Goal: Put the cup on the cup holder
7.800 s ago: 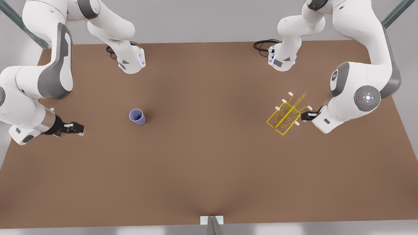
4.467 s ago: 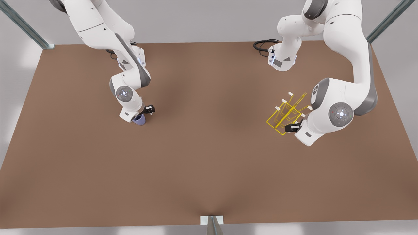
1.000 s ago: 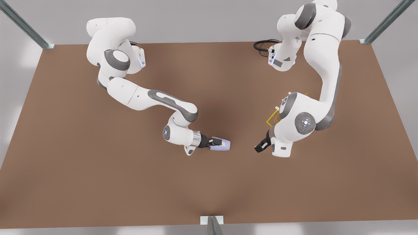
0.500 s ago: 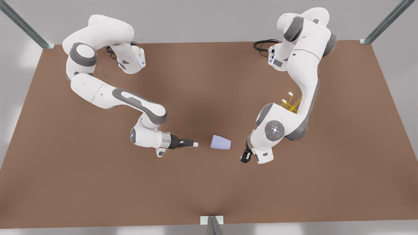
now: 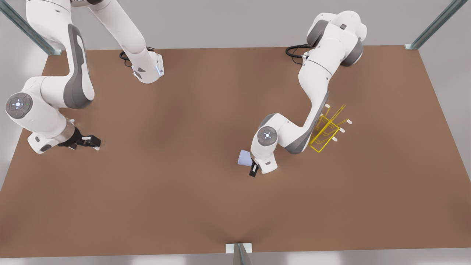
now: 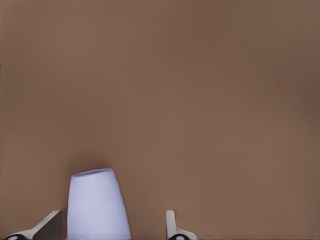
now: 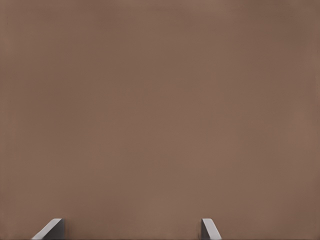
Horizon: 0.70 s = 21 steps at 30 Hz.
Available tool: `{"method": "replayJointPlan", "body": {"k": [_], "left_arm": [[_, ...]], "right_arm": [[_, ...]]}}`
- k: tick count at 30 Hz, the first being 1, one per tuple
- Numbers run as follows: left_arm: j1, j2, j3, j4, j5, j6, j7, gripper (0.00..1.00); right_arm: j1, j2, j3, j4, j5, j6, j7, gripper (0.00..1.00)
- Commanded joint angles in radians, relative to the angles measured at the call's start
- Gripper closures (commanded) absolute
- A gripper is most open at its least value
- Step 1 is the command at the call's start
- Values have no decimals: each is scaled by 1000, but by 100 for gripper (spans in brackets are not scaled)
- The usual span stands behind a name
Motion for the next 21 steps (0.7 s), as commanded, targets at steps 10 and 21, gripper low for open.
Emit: {"method": "replayJointPlan", "body": {"k": [10, 21], "left_arm": [[-47, -2, -2, -56, 85, 19, -208, 0], [-52, 29, 0, -71, 137, 23, -208, 0]], "right_arm": [[780, -41, -786, 321, 143, -521, -209, 0], [770, -4, -657, 322, 129, -372, -207, 0]]}}
